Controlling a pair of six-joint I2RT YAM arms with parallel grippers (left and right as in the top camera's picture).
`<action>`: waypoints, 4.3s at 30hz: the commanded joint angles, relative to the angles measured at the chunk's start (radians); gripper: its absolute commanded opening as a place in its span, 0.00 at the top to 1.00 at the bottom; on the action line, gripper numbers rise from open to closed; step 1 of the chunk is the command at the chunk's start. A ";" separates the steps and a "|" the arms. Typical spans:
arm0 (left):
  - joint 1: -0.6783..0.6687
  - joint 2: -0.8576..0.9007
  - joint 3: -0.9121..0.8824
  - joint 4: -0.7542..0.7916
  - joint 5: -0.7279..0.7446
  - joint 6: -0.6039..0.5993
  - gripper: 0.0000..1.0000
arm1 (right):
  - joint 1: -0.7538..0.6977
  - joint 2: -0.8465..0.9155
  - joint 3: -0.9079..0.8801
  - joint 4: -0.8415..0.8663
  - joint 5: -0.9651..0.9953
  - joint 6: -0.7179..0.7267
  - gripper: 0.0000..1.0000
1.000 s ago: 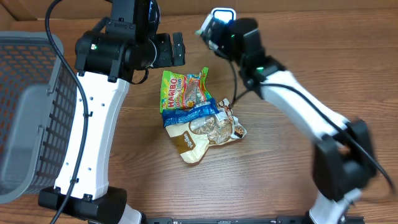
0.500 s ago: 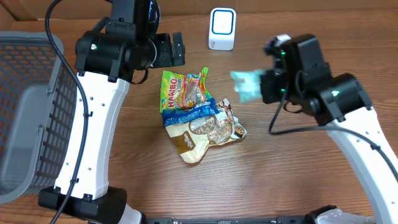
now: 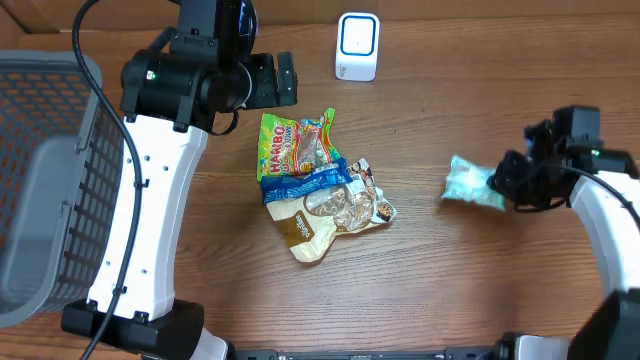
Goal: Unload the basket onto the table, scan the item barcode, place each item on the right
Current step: 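Move the packet back right and lower it onto the table, then adjust the packet on the table and lift the right gripper away, then reach the right gripper left into the pile toward the clear cookie bag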
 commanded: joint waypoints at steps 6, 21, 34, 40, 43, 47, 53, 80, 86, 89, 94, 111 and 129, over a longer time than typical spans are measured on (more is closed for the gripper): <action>0.001 0.009 0.019 0.001 -0.007 0.018 0.00 | -0.008 0.120 -0.096 0.058 -0.138 -0.084 0.96; 0.001 0.009 0.019 0.001 -0.007 0.018 0.00 | 0.019 0.160 -0.055 0.042 -0.139 -0.148 0.49; 0.001 0.009 0.019 0.001 -0.007 0.018 0.00 | 0.055 0.159 0.292 -0.175 -0.124 -0.146 0.42; 0.001 0.009 0.019 0.001 -0.007 0.018 0.00 | 0.079 0.160 0.277 -0.210 -0.135 -0.144 0.50; 0.001 0.009 0.019 0.001 -0.007 0.018 0.00 | 0.144 0.160 0.207 -0.192 -0.135 -0.151 0.60; 0.001 0.009 0.019 0.001 -0.007 0.018 0.00 | 0.202 0.161 0.090 -0.099 -0.135 -0.127 0.62; 0.001 0.009 0.019 0.001 -0.007 0.018 0.00 | 0.204 0.161 -0.033 0.003 -0.076 -0.106 0.62; 0.001 0.009 0.019 0.001 -0.007 0.018 0.00 | -0.147 0.162 -0.159 0.283 0.378 0.279 0.61; 0.001 0.009 0.019 0.001 -0.007 0.018 0.00 | -0.263 0.162 -0.111 0.264 0.376 0.279 0.61; 0.001 0.009 0.019 0.001 -0.007 0.018 0.00 | -0.276 0.162 -0.060 0.220 0.360 0.229 0.56; 0.001 0.009 0.019 0.001 -0.007 0.018 0.00 | -0.272 0.162 0.119 0.032 0.199 0.129 0.46; 0.001 0.009 0.019 0.001 -0.007 0.018 0.00 | 0.122 0.162 0.342 -0.041 -0.292 -0.075 0.41; 0.001 0.009 0.019 0.001 -0.007 0.018 0.00 | 0.473 0.296 0.342 0.029 -0.013 0.106 0.41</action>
